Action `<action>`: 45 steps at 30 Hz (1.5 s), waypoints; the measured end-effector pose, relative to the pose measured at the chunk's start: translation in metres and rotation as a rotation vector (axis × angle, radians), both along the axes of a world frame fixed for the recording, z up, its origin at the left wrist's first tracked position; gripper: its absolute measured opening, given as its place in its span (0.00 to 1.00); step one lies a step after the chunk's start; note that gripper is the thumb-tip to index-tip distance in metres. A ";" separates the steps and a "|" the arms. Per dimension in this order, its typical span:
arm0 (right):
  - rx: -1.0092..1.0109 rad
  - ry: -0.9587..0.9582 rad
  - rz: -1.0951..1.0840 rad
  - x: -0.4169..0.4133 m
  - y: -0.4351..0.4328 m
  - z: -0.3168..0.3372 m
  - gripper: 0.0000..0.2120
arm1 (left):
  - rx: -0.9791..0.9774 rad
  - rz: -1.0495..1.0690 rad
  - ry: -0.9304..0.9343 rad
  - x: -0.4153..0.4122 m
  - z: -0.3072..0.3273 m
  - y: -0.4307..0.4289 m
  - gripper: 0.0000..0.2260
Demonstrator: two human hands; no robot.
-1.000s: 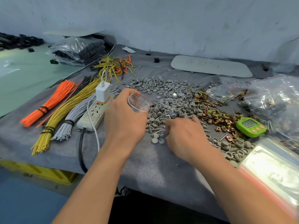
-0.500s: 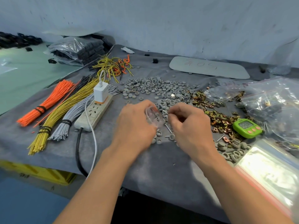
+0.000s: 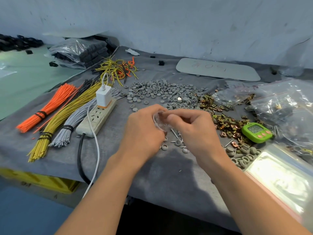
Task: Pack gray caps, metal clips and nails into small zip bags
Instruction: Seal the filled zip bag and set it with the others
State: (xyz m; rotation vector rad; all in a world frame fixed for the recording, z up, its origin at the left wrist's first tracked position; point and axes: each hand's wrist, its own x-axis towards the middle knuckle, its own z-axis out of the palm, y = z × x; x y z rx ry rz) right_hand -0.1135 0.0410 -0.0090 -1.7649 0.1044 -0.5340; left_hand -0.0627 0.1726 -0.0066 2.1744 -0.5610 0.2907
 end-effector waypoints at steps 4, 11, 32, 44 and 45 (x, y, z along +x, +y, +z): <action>-0.155 0.133 -0.264 0.000 -0.007 -0.013 0.11 | -0.112 0.126 -0.069 0.002 0.005 0.004 0.10; -1.014 0.418 -0.095 0.007 -0.001 -0.030 0.14 | -0.122 0.133 -0.097 0.001 0.006 0.006 0.09; -0.892 0.471 -0.270 -0.001 -0.005 -0.008 0.15 | -0.052 0.138 -0.046 0.001 0.004 0.005 0.09; 0.038 -0.043 -0.021 -0.007 0.001 0.007 0.13 | 0.014 -0.083 -0.031 -0.010 0.003 -0.011 0.14; 0.007 -0.023 -0.019 -0.006 0.001 0.006 0.14 | 0.000 -0.086 -0.035 -0.010 0.002 -0.011 0.13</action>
